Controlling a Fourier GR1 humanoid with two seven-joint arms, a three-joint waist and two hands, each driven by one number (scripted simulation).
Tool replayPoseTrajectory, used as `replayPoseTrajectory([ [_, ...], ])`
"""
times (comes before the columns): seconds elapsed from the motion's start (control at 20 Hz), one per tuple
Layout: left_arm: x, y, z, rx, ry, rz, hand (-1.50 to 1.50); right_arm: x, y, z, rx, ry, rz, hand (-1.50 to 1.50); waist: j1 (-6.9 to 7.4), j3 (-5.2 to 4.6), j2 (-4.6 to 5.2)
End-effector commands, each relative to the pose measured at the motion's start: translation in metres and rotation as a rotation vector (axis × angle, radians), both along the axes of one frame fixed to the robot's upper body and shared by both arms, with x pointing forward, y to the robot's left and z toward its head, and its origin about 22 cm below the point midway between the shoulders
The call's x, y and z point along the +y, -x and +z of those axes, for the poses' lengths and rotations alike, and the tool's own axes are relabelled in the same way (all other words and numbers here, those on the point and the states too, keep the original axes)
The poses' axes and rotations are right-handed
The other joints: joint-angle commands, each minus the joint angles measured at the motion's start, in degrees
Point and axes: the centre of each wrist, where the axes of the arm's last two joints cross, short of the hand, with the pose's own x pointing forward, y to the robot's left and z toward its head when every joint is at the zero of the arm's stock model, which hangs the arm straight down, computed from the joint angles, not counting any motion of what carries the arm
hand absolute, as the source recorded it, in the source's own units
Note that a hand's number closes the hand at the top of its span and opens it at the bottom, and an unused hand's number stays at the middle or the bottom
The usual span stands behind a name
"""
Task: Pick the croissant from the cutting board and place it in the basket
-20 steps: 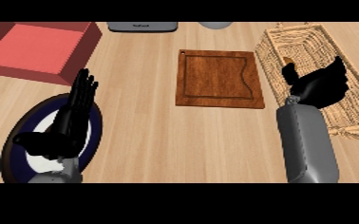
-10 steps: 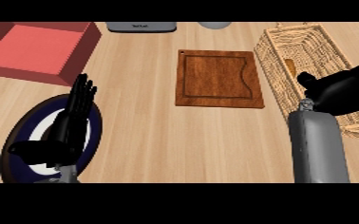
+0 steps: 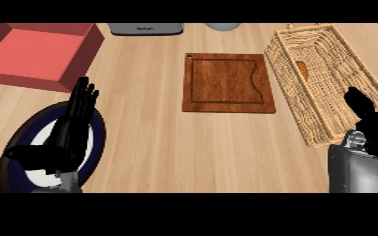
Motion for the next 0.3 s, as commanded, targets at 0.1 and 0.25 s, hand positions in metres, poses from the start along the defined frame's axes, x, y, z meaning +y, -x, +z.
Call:
replayPoseTrajectory([
  [0.1,-0.004,-0.009,-0.015,-0.010,-0.008,0.020,0.00,0.024,0.058,0.026,-0.138,-0.131,0.014,-1.50,-0.46,-0.01,0.23],
  [0.25,0.007,0.003,-0.006,-0.004,0.002,-0.007,0.00,0.029,0.094,0.028,-0.158,-0.125,0.051,-1.50,0.10,0.03,0.15],
])
